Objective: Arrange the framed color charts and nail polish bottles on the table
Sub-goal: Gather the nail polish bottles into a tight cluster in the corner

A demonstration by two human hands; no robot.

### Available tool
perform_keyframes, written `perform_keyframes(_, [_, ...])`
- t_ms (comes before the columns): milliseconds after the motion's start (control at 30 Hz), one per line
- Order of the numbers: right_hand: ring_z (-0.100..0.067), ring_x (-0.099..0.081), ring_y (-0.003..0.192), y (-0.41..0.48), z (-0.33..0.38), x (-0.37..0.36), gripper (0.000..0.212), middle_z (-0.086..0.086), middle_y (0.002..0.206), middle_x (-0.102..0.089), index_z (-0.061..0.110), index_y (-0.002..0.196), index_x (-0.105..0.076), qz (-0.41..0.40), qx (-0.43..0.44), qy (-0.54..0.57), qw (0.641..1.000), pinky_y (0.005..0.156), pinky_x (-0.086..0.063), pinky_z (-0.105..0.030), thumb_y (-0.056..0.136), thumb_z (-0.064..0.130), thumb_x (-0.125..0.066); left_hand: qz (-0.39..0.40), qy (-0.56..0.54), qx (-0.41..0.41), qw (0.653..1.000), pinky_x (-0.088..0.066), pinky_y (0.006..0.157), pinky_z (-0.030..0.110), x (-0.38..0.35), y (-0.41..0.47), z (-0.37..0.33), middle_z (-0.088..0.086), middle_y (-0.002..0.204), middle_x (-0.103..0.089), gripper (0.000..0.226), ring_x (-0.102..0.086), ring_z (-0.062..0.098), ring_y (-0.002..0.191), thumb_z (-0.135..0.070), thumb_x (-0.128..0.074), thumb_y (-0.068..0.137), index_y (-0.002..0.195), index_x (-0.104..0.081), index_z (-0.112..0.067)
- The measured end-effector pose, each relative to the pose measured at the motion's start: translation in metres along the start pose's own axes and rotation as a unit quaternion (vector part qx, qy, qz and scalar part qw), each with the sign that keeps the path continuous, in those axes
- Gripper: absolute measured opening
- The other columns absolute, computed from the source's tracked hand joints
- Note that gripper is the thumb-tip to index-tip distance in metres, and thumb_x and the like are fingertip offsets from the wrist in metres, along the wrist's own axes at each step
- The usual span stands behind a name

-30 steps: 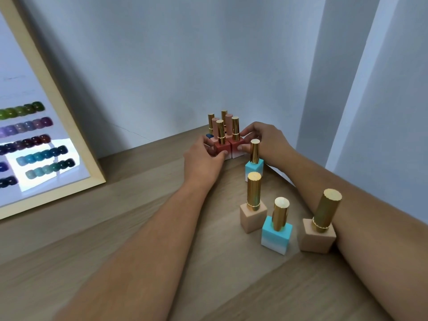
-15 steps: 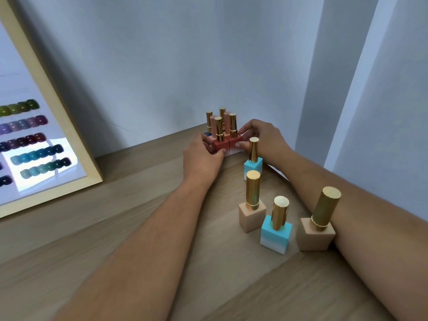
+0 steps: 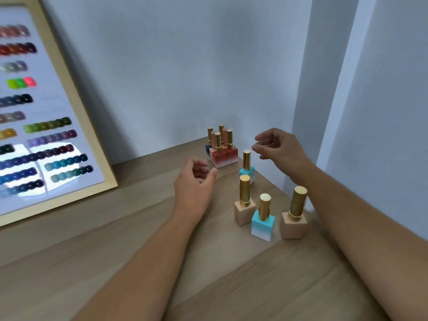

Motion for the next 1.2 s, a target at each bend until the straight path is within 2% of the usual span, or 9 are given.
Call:
perform_keyframes(167, [-0.021, -0.064, 0.081, -0.020, 0.030, 0.014, 0.016, -0.002, 0.086, -0.066, 0.016, 0.095, -0.065, 0.073, 0.023, -0.057, 0.995, 0.072, -0.056, -0.029, 0.080, 0.019, -0.069, 0.022, -0.044, -0.080, 0.996, -0.045, 0.059, 0.009, 0.030, -0.047, -0.030, -0.007, 0.077, -0.057, 0.015, -0.052, -0.004, 0.068, -0.018, -0.065, 0.082, 0.082, -0.054, -0.027])
perform_keyframes(300, [-0.023, -0.064, 0.090, -0.024, 0.051, 0.019, 0.021, -0.006, 0.103, -0.067, 0.018, 0.103, -0.066, 0.138, 0.041, -0.122, 0.982, 0.078, -0.054, -0.034, 0.082, 0.018, -0.067, 0.091, -0.037, -0.118, 0.988, -0.050, 0.060, 0.018, 0.032, -0.086, -0.045, -0.006, 0.075, -0.061, 0.009, -0.056, 0.003, 0.069, -0.025, -0.066, 0.077, 0.083, -0.059, -0.026])
perform_keyframes(467, [-0.018, -0.061, 0.104, -0.023, 0.069, 0.009, 0.037, -0.001, 0.126, -0.058, 0.022, 0.121, -0.058, 0.225, 0.049, -0.229, 0.946, 0.081, -0.045, -0.024, 0.085, 0.020, -0.063, 0.166, 0.057, -0.131, 0.976, -0.047, 0.065, 0.013, 0.014, -0.109, -0.050, -0.014, 0.083, -0.058, 0.029, -0.055, 0.000, 0.077, -0.037, -0.071, 0.074, 0.098, -0.057, -0.031])
perform_keyframes(600, [-0.016, -0.061, 0.106, -0.023, 0.070, 0.001, 0.034, 0.001, 0.131, -0.055, 0.023, 0.119, -0.060, 0.262, 0.042, -0.286, 0.921, 0.088, -0.042, -0.026, 0.086, 0.016, -0.061, 0.194, 0.127, -0.154, 0.961, -0.043, 0.066, 0.012, 0.005, -0.110, -0.051, -0.017, 0.095, -0.054, 0.050, -0.051, 0.001, 0.077, -0.044, -0.068, 0.075, 0.120, -0.050, -0.032])
perform_keyframes(700, [-0.016, -0.062, 0.102, -0.021, 0.067, 0.000, 0.030, 0.000, 0.127, -0.058, 0.022, 0.113, -0.063, 0.248, 0.047, -0.292, 0.923, 0.091, -0.045, -0.028, 0.086, 0.011, -0.061, 0.200, 0.142, -0.163, 0.956, -0.041, 0.074, 0.014, 0.001, -0.105, -0.052, -0.011, 0.108, -0.056, 0.053, -0.046, 0.001, 0.081, -0.040, -0.067, 0.078, 0.126, -0.048, -0.029])
perform_keyframes(800, [-0.016, -0.063, 0.098, -0.019, 0.063, -0.001, 0.027, 0.000, 0.120, -0.063, 0.023, 0.107, -0.066, 0.220, 0.058, -0.294, 0.928, 0.084, -0.048, -0.025, 0.085, 0.008, -0.060, 0.208, 0.150, -0.171, 0.951, -0.040, 0.080, 0.014, -0.002, -0.103, -0.052, -0.009, 0.112, -0.056, 0.045, -0.045, 0.001, 0.087, -0.034, -0.066, 0.081, 0.123, -0.051, -0.026])
perform_keyframes(1000, [-0.008, -0.060, 0.082, -0.014, 0.058, -0.005, 0.023, 0.002, 0.099, -0.064, 0.022, 0.100, -0.067, 0.209, 0.066, -0.287, 0.933, 0.064, -0.045, -0.014, 0.082, 0.007, -0.064, 0.223, 0.134, -0.176, 0.949, -0.038, 0.068, 0.008, 0.007, -0.100, -0.050, -0.018, 0.097, -0.043, 0.032, -0.046, -0.001, 0.077, -0.034, -0.068, 0.079, 0.108, -0.057, -0.025])
perform_keyframes(1100, [-0.010, -0.060, 0.084, -0.012, 0.052, -0.009, 0.021, 0.004, 0.095, -0.060, 0.019, 0.099, -0.066, 0.214, 0.057, -0.279, 0.934, 0.064, -0.051, -0.018, 0.082, 0.008, -0.065, 0.234, 0.134, -0.176, 0.947, -0.038, 0.065, 0.006, 0.020, -0.098, -0.041, -0.021, 0.093, -0.047, 0.027, -0.048, -0.003, 0.079, -0.036, -0.068, 0.077, 0.100, -0.055, -0.032])
perform_keyframes(1200, [-0.011, -0.062, 0.081, -0.010, 0.046, -0.010, 0.018, 0.007, 0.088, -0.060, 0.019, 0.097, -0.066, 0.207, 0.056, -0.272, 0.938, 0.067, -0.053, -0.021, 0.082, 0.009, -0.066, 0.218, 0.141, -0.176, 0.950, -0.038, 0.072, 0.003, 0.037, -0.091, -0.032, -0.024, 0.085, -0.050, 0.026, -0.048, -0.007, 0.087, -0.034, -0.068, 0.077, 0.095, -0.050, -0.040])
Point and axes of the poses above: each hand's wrist, its own y-axis towards the middle knuckle, its own x-axis out of the back of the hand, z = x × y, the point moved 3 cm from there along y, towards the middle knuckle
